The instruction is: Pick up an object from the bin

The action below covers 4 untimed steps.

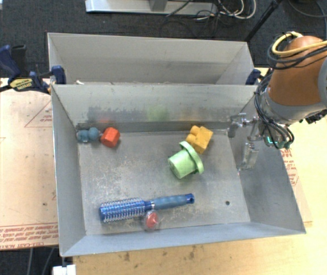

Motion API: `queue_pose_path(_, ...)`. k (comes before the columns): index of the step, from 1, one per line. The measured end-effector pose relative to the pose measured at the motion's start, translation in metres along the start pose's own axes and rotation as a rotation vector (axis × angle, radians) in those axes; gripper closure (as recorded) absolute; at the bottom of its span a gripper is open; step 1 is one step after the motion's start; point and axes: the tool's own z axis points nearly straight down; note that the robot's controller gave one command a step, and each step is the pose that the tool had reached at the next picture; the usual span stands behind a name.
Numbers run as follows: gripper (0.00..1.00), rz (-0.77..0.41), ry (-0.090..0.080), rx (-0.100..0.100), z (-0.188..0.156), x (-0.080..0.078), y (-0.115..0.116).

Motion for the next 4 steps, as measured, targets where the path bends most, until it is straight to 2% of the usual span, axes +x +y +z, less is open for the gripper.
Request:
queue_pose_path(1, 0.00, -0.077, -0.014, -0.003, 0.091, -0.025, 0.084)
queue_pose_path(2, 0.00, -0.196, -0.005, -0.003, 0.091, 0.009, 0.161)
queue_pose_path(3, 1.00, -0.190, -0.006, 0.001, 0.091, 0.008, 0.157)
queue_pose_path(4, 1.00, -0.166, -0.019, 0.003, -0.024, -0.031, 0.119)
